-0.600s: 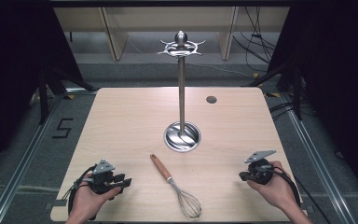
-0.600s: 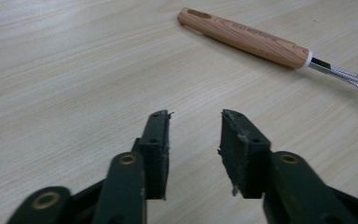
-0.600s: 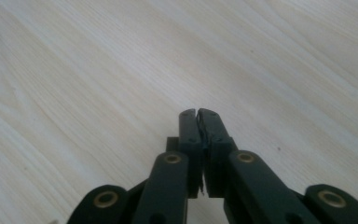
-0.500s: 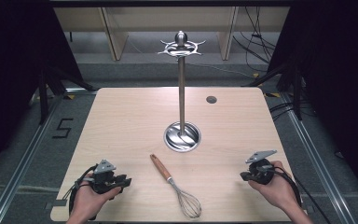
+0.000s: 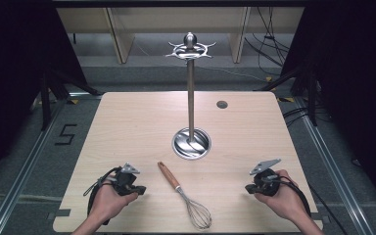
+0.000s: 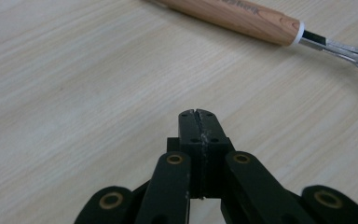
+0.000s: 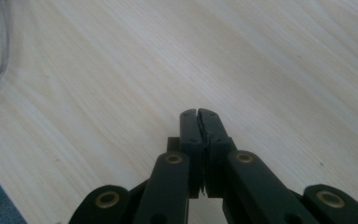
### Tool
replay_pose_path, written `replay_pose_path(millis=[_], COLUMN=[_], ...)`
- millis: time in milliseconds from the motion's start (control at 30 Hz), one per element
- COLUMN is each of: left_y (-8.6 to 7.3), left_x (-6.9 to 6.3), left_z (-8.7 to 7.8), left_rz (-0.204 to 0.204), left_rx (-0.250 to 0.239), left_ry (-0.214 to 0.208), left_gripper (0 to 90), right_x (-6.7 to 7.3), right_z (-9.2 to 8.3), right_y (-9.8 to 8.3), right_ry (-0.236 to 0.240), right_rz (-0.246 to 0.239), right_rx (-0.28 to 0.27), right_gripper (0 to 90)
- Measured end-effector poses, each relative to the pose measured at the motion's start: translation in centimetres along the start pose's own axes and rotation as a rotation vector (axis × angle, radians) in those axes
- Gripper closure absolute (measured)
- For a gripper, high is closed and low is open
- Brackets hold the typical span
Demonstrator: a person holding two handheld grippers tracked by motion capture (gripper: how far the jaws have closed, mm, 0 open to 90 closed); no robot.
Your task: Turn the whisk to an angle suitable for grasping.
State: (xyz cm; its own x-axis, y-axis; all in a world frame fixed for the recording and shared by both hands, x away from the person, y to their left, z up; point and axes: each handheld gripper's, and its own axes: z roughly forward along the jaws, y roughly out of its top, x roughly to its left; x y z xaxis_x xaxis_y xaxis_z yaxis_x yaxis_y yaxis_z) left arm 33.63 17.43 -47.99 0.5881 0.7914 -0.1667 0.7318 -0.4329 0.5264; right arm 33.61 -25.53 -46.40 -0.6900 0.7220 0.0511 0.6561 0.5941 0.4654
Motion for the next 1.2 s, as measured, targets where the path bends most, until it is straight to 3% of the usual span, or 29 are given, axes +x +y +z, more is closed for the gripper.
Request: replay_pose_path(millis=[167, 300, 733, 833, 900, 1033, 1067, 1100, 1133, 1200], left_y=[1.1, 2.5, 6.1, 6.8, 7.1, 7.7, 7.9, 8.1, 8.3, 8.7], left_x=[-0.5, -0.7, -1.2, -1.0, -1.1, -0.9, -1.1, -0.9, -1.0, -0.9], left_z=[0.9, 2.3, 5.1, 5.5, 5.7, 5.8, 6.1, 6.1, 6.3, 6.4], left_rz=[0.016, 0.061, 0.037, 0.045, 0.031, 0.059, 0.030, 0.052, 0.036, 0.056], left_rx=[0.045, 0.109, 0.134, 0.152, 0.139, 0.169, 0.150, 0.152, 0.149, 0.167], left_ry=[-0.011, -0.022, 0.000, 0.011, 0.013, 0.019, 0.018, 0.032, 0.028, 0.023], left_gripper=[89.3, 89.3, 89.1, 89.1, 89.1, 89.1, 89.1, 89.0, 89.1, 89.1], right_x=[0.2, -0.1, 0.0, -0.2, -0.3, -0.3, -0.4, -0.5, -0.4, -0.6], right_z=[0.2, 0.3, 0.2, 0.2, 0.3, 0.3, 0.2, 0.2, 0.1, 0.2], right_y=[0.2, 0.0, -0.1, -0.2, -0.2, -0.2, -0.2, -0.3, -0.3, -0.3], right_ry=[0.010, 0.008, 0.022, 0.023, 0.023, 0.016, 0.017, 0.023, 0.028, 0.026], right_rz=[-0.013, 0.000, 0.019, 0.001, -0.002, 0.013, 0.013, 0.009, 0.026, 0.012], right_rx=[0.001, 0.010, 0.018, 0.005, 0.003, 0.007, 0.006, 0.003, 0.013, 0.000], right_gripper=[88.8, 88.2, 85.9, 85.6, 85.5, 85.3, 85.2, 85.2, 85.1, 85.0])
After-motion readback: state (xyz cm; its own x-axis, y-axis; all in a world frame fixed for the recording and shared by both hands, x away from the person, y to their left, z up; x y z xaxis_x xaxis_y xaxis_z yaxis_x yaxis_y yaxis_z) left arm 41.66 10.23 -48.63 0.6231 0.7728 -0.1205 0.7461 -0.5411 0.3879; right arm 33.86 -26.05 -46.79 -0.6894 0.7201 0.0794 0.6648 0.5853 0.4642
